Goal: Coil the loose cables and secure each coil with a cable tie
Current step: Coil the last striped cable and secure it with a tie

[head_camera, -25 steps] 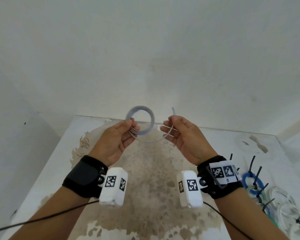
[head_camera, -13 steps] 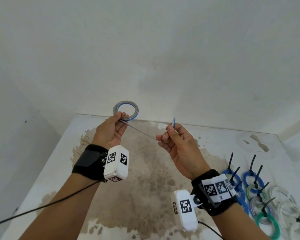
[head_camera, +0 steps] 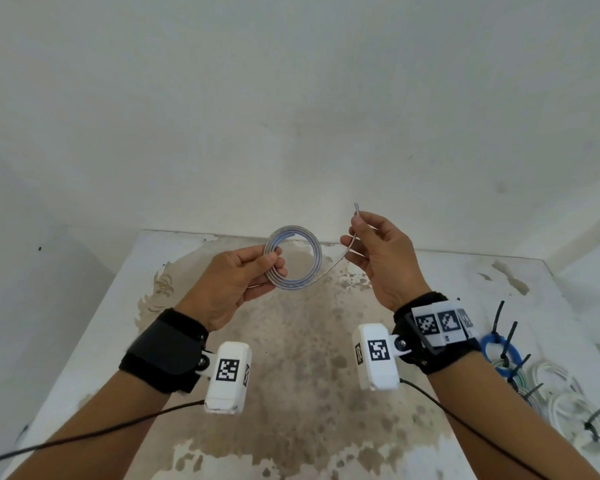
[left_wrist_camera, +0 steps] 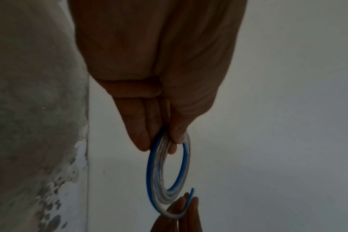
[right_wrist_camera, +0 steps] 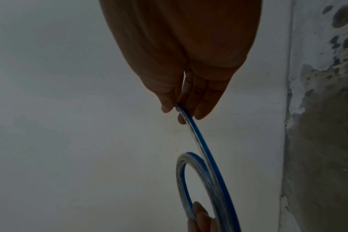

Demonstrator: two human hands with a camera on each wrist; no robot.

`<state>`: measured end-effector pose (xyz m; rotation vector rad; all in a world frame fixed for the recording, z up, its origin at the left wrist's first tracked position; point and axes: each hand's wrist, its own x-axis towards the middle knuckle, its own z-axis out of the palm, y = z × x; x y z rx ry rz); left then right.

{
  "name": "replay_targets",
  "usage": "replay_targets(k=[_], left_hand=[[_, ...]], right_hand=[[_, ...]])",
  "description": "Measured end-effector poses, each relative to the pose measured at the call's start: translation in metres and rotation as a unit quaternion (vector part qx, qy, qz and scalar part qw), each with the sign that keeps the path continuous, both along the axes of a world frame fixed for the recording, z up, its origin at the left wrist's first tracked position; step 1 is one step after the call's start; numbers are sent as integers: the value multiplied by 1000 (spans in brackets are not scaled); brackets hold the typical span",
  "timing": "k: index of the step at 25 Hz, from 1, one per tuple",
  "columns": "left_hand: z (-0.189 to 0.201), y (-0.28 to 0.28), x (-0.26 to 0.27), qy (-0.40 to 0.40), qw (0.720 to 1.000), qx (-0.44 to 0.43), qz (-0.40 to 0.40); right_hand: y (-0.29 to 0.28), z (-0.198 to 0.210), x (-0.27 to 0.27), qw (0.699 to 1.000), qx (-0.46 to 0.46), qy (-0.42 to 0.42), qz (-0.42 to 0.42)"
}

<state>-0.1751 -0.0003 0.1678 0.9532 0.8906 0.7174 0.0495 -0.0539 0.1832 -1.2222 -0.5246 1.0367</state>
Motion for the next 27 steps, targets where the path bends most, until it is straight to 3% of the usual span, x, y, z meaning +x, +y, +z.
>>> replay_targets(k=[10,14,19,27], left_hand=[[13,-1,0,102,986,56,-119],[18,-1,-2,134,978,74,-145],[20,-1,-7,159,970,82,-162],[22,-14,-13,182,960,66,-202]], right_hand=[[3,4,-13,989,9,-134,54],[-3,0,-19,974,-16,-197,112],[-18,-6,-22,957,-32,-205,202],[-43,-21,-26,967,-41,-147,205]])
